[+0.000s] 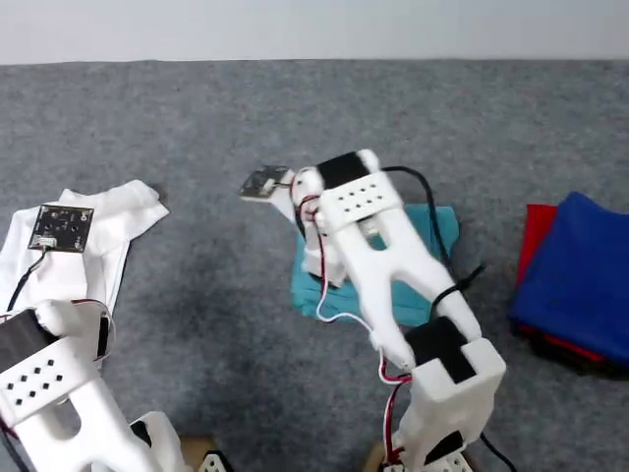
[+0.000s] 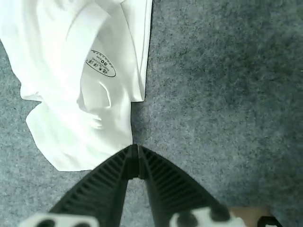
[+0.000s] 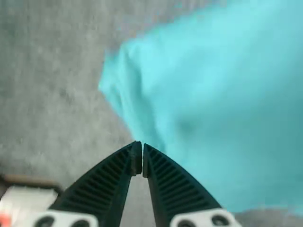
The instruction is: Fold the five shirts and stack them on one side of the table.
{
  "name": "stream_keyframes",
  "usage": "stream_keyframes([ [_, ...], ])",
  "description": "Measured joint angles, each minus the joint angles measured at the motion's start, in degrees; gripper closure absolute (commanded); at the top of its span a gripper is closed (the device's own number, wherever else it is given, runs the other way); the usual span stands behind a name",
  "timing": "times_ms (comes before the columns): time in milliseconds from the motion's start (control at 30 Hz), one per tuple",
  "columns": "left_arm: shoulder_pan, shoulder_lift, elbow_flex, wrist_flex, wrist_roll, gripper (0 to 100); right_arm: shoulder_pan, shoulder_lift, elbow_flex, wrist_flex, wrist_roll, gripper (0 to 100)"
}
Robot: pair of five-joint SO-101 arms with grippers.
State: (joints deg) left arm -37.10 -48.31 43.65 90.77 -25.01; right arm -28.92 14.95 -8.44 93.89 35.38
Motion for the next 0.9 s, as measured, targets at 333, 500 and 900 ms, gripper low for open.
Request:
stream_keyframes([
  [333, -6.51, 0.0, 0.0, -1.32, 0.18, 100, -7.74, 11.43, -0.09, -3.16, -3.69, 98.8],
  [500, -7.74, 0.0, 0.0, -1.41, 0.18, 100, -8.0, 12.31, -0.35, -2.2, -3.87, 98.8],
  [900, -7.74, 0.0, 0.0, -1.41, 0.18, 100, -10.2, 10.29, -8.0, 0.7, -3.87, 98.8],
])
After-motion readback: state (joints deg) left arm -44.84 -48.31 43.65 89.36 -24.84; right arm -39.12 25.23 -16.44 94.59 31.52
